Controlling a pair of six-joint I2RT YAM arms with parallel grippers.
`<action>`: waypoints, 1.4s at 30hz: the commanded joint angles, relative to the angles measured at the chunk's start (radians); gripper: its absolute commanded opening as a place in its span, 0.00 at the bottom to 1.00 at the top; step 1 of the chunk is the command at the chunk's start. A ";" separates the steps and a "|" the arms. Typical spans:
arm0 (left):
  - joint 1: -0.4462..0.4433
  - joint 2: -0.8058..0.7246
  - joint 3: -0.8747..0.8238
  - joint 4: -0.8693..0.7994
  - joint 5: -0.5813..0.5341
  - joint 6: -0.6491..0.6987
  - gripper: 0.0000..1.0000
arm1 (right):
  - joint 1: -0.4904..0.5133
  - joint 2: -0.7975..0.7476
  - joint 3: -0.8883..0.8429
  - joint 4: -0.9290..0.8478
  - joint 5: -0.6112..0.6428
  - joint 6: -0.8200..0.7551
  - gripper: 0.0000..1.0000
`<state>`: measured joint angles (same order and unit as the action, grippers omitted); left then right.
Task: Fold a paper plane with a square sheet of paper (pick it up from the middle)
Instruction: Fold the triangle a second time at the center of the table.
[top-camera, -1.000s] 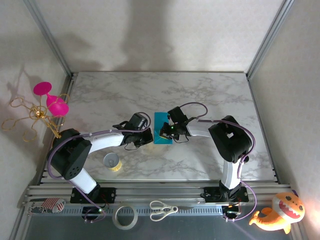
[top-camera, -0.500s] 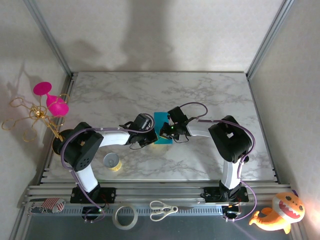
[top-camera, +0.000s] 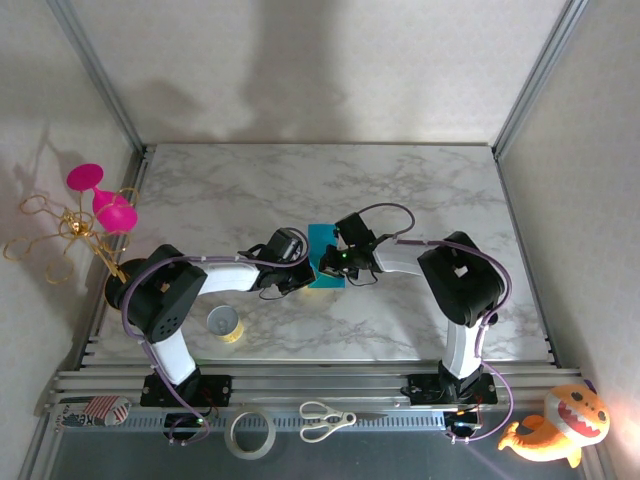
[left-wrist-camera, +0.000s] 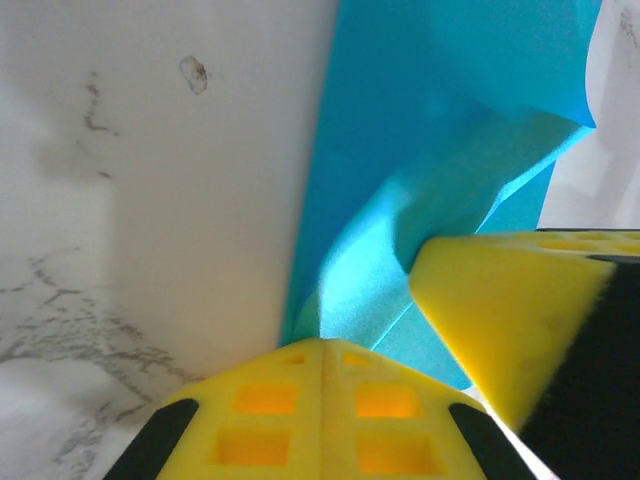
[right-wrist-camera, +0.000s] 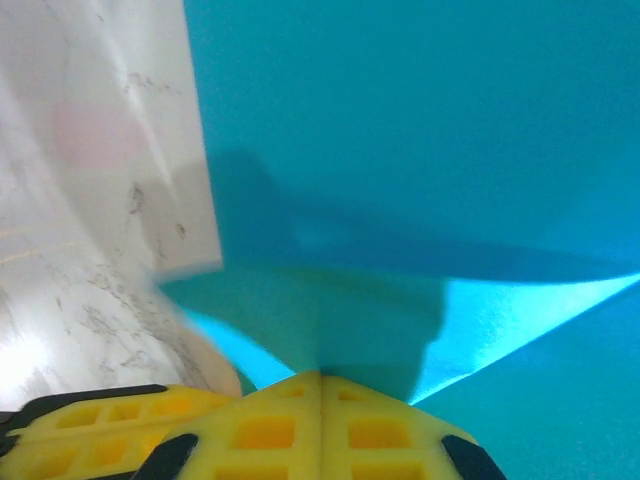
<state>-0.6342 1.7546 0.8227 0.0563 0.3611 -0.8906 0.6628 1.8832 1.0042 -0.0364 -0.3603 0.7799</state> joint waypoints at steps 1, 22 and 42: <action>-0.009 0.019 -0.023 -0.115 -0.075 0.013 0.00 | 0.008 0.035 0.011 -0.015 0.031 -0.048 0.00; -0.009 -0.006 -0.023 -0.164 -0.086 0.015 0.00 | -0.257 0.019 0.102 -0.007 0.123 -0.237 0.00; -0.008 -0.015 0.100 -0.081 -0.044 -0.013 0.06 | -0.061 0.002 -0.030 0.102 -0.041 -0.109 0.00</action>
<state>-0.6453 1.7111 0.9035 -0.0189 0.3206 -0.8989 0.5964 1.8599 0.9737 0.0433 -0.3794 0.6537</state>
